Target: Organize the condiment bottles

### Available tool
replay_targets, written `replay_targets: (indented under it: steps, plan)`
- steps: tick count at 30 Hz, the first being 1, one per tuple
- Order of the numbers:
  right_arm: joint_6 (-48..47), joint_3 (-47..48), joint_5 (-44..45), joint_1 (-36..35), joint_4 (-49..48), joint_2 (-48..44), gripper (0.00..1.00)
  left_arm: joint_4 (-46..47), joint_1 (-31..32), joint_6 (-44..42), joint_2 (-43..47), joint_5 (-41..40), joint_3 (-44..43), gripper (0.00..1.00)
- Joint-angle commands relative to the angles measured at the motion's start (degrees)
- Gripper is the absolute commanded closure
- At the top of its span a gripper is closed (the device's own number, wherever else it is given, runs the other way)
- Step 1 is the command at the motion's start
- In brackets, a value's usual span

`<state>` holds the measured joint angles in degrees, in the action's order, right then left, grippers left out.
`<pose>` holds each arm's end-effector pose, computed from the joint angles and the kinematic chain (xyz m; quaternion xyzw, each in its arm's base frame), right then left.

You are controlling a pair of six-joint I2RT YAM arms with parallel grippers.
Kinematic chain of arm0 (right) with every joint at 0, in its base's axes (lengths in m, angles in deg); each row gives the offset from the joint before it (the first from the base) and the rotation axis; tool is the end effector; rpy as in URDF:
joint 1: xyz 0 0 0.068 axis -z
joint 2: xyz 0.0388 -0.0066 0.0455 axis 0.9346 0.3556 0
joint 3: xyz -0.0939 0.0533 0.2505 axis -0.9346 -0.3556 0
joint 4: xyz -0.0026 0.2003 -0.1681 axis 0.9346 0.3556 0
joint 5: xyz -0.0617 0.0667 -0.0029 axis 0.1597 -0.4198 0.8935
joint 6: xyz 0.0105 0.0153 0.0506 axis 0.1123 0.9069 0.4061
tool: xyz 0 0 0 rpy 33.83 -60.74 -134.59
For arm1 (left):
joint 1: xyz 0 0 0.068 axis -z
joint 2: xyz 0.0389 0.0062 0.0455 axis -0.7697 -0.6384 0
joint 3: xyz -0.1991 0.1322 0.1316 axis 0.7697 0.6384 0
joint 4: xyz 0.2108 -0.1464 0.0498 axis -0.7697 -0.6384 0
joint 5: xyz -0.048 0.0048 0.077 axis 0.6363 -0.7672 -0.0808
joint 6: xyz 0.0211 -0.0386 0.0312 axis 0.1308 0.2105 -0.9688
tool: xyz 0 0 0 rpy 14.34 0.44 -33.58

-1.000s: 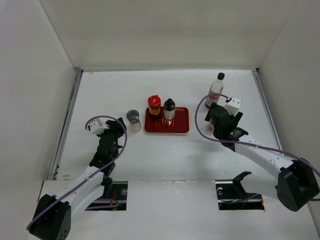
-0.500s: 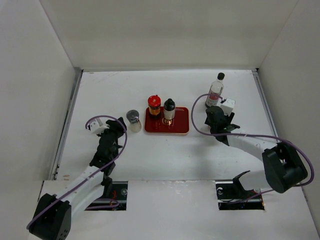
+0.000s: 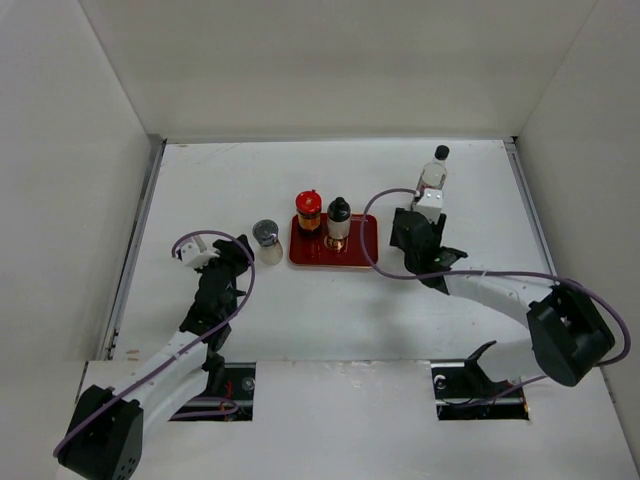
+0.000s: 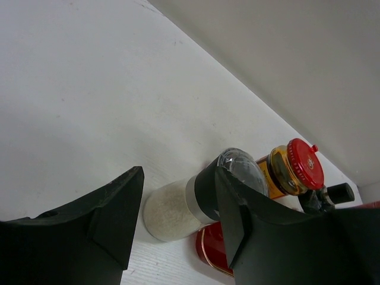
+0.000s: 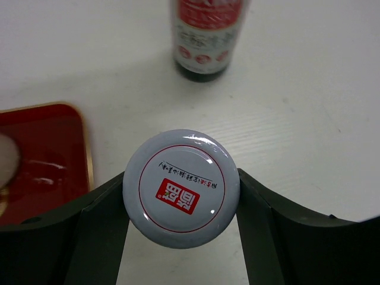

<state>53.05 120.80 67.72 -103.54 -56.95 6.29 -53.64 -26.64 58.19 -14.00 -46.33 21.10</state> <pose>0.2427 0.1369 0.2123 0.0880 0.8398 -0.0732 0.5308 0.1584 -0.0485 0.1889 -0.2959 0.6612 -0.1786 0.6658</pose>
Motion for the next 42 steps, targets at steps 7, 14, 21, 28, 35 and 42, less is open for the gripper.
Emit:
replay_targets:
  steps: [7, 14, 21, 28, 35, 42]
  plan:
    - [-7.51, 15.09, -3.99, -4.87, -18.85, 9.18, 0.5, 2.63, -0.08, 0.36, 0.74, 0.21, -0.09, 0.51]
    - [-7.07, 20.37, -7.61, -5.05, -20.26, 17.1, 0.5, 2.1, -0.79, 0.36, 1.54, 0.39, 0.09, 0.51]
    - [-4.18, 21.17, -9.37, -5.05, -20.17, 21.84, 0.48, 2.19, -0.87, 0.27, -0.04, 0.74, -0.44, 0.5]
    - [-2.5, 19.94, -8.75, -5.14, -19.73, 22.55, 0.27, 2.1, -1.4, -0.08, 0.13, 0.83, -0.79, 0.45]
    - [-0.57, 16.34, -8.31, -5.14, -18.33, 14.21, 0.05, 1.75, -0.79, -2.27, 2.85, 2.05, -1.14, 0.28]
    - [3.65, 6.77, -8.49, -5.14, -18.68, 0.95, 0.1, 0.79, 1.23, -6.14, 0.75, 3.03, -4.3, 0.21]
